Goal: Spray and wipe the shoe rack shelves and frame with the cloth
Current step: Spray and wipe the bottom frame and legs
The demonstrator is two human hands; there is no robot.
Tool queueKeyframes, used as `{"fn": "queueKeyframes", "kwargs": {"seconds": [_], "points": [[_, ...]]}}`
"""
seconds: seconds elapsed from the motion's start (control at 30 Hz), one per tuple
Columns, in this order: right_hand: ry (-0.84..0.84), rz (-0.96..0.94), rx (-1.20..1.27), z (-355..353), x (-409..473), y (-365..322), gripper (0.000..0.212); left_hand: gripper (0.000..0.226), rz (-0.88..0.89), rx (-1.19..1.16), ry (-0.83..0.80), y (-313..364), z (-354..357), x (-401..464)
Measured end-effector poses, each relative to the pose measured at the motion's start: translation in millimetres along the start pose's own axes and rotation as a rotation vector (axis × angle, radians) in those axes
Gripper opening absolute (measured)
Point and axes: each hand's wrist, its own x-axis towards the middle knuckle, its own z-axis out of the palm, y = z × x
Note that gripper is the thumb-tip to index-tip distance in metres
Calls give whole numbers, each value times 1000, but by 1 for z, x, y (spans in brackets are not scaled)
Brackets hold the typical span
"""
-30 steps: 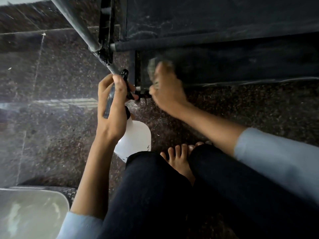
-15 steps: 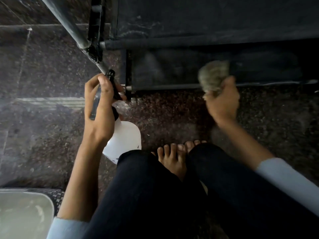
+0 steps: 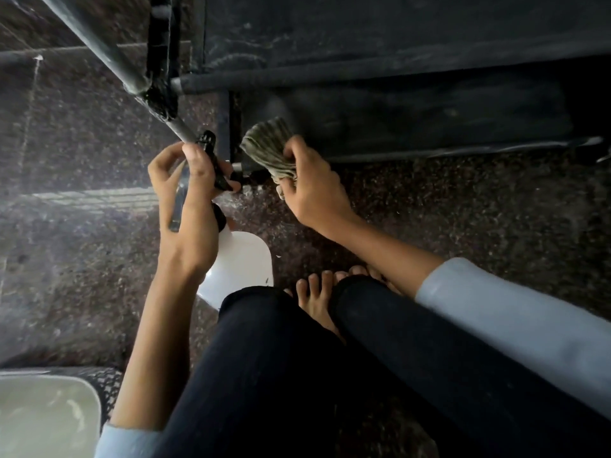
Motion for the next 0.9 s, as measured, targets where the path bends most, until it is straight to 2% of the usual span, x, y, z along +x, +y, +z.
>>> {"fn": "queueKeyframes", "kwargs": {"seconds": [0.03, 0.07, 0.1, 0.13, 0.2, 0.27, 0.3, 0.33, 0.4, 0.43, 0.47, 0.5, 0.53, 0.57, 0.63, 0.7, 0.77, 0.83, 0.9], "points": [[33, 35, -5, -8, -2, 10, 32, 34, 17, -54, -42, 1, -1, -5], [88, 87, -6, -17, -6, 23, 31, 31, -4, -23, -101, 4, 10, -19], [162, 155, -6, -29, -10, 38, 31, 33, 45, 67, -123, -5, 24, -33], [244, 235, -8, -42, -15, 55, 29, 37, 125, 267, -128, -15, 42, -58], [385, 384, -5, -72, -24, 93, 26, 39, 214, 558, -237, -40, 84, -119], [483, 510, 7, -106, -29, 130, 26, 38, 307, 724, -231, -50, 111, -149], [509, 565, 8, -121, -30, 145, 26, 42, 363, 857, -237, -57, 115, -154], [517, 608, 7, -134, -30, 157, 26, 51, 350, 893, -288, -61, 114, -153], [504, 639, 16, -145, -29, 171, 24, 68, 265, 793, -314, -66, 107, -133], [500, 626, 16, -145, -29, 172, 23, 66, 174, 713, -359, -57, 104, -120], [501, 594, 8, -142, -30, 169, 22, 60, 85, 588, -412, -42, 106, -103], [495, 546, 4, -137, -31, 162, 22, 56, -30, 440, -366, -24, 107, -76], [457, 483, 2, -130, -31, 154, 25, 62, -153, 249, -381, -5, 105, -50], [376, 407, -6, -121, -31, 143, 30, 70, -176, 108, -357, 11, 104, -26], [167, 254, -12, -101, -27, 120, 40, 75, -103, 93, -330, 42, 116, -11], [70, 204, 38, -85, -22, 99, 41, 66, -75, 104, -301, 53, 140, -22], [94, 226, 66, -81, -20, 91, 36, 50, -119, 54, -245, 53, 159, -29], [137, 257, 87, -91, -23, 101, 31, 66, -144, 25, -289, 57, 172, -25], [207, 312, 82, -110, -30, 124, 29, 70, -45, 6, -304, 60, 182, -24]]}}
